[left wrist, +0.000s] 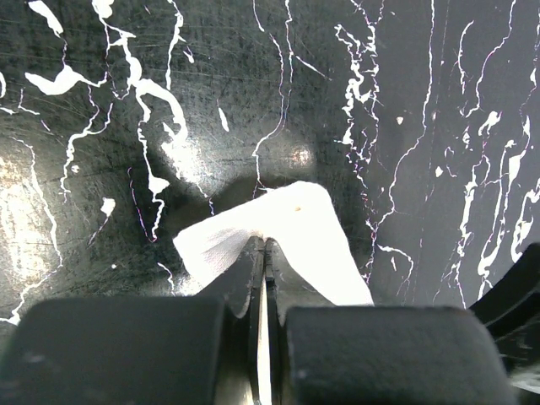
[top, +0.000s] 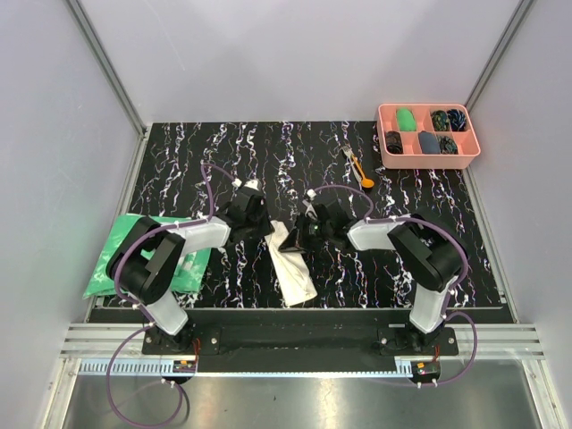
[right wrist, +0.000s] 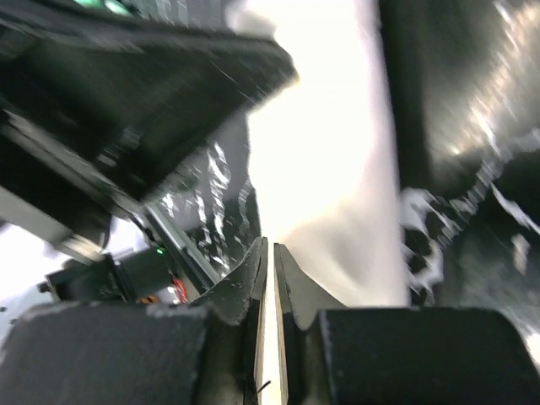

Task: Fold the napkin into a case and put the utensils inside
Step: Smooth out the smaller rectangle-folded napkin at the center of the board.

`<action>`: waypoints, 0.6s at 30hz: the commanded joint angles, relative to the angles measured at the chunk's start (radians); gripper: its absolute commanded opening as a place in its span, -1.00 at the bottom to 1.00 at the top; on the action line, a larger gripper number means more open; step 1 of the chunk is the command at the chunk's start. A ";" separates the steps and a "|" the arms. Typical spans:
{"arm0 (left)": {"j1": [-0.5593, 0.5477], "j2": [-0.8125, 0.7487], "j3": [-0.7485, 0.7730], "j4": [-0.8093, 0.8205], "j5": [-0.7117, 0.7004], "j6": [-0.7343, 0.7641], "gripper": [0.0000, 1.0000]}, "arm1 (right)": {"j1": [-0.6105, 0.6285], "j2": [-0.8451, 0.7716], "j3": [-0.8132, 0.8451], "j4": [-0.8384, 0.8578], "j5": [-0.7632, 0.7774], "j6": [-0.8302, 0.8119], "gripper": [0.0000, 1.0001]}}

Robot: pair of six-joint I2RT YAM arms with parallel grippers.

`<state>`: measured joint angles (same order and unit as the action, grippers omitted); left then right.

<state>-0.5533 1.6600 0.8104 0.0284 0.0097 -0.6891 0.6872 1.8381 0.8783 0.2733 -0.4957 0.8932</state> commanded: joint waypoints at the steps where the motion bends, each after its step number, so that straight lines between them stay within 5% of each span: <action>1: 0.006 -0.006 -0.024 -0.004 -0.016 0.025 -1.00 | 0.020 -0.040 -0.074 -0.005 0.005 -0.023 -0.75; 4: 0.006 -0.009 -0.020 -0.002 0.010 0.025 -0.95 | 0.049 -0.025 -0.101 0.047 0.005 0.004 -0.75; 10: 0.004 -0.115 -0.024 -0.050 0.026 0.040 -0.29 | 0.077 -0.065 -0.093 -0.036 0.058 -0.046 -0.73; 14: 0.003 -0.290 -0.076 -0.136 0.050 0.042 -0.23 | 0.075 -0.144 -0.038 -0.201 0.094 -0.138 -0.66; 18: -0.005 -0.403 -0.164 -0.163 0.124 -0.010 -0.29 | 0.075 -0.218 0.005 -0.421 0.152 -0.249 -0.33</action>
<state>-0.5533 1.3693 0.7147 -0.0921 0.0479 -0.6643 0.7574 1.7161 0.8112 0.0826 -0.4244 0.7864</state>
